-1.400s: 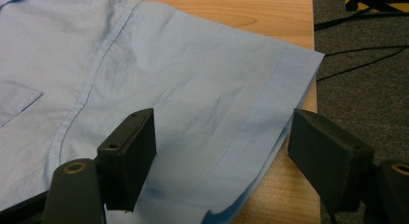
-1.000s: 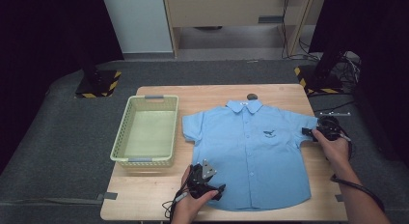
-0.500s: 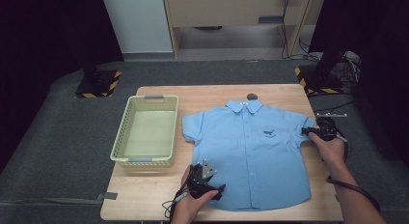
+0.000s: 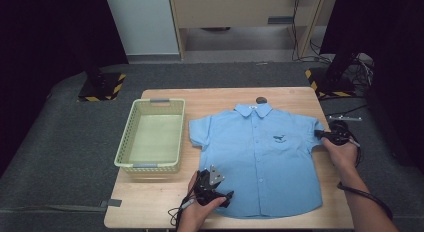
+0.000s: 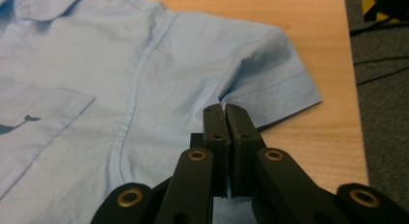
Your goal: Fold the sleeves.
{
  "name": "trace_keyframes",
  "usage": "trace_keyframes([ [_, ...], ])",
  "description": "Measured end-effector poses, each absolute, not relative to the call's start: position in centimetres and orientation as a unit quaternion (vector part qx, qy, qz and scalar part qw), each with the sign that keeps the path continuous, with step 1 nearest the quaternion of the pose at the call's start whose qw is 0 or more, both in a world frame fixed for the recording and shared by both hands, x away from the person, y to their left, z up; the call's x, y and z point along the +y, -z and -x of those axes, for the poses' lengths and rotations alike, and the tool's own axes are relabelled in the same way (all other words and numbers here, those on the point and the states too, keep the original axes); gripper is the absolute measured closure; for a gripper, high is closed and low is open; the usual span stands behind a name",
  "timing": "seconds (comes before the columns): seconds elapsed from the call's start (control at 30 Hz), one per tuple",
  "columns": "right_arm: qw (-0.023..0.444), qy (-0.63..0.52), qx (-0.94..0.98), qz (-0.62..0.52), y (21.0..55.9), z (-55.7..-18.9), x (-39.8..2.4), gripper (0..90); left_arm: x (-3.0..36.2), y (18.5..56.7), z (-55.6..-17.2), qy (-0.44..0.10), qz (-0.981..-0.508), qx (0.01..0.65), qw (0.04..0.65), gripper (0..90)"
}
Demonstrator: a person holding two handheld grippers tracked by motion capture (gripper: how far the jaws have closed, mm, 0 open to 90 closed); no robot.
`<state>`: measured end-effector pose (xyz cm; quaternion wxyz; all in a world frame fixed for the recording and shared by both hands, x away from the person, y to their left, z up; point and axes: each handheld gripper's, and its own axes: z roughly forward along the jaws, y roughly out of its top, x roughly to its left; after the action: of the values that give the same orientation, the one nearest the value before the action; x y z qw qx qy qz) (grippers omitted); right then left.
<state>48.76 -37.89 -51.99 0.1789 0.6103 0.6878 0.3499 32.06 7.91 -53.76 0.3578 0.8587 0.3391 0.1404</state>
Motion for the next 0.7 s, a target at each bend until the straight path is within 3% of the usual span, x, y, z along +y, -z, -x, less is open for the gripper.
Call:
trace_keyframes([
  [0.27, 0.22, -0.34, 0.719, -0.565, 49.1, -48.4, -36.3, 88.7, 7.8, 53.7, -32.1, -0.14, -0.859, 0.341, 0.356, 4.4],
  [0.7, 0.233, -0.333, 0.762, -0.504, 47.3, -48.0, -31.9, 88.7, 7.9, 53.7, -32.0, -0.141, -0.858, 0.342, 0.356, 4.4],
])
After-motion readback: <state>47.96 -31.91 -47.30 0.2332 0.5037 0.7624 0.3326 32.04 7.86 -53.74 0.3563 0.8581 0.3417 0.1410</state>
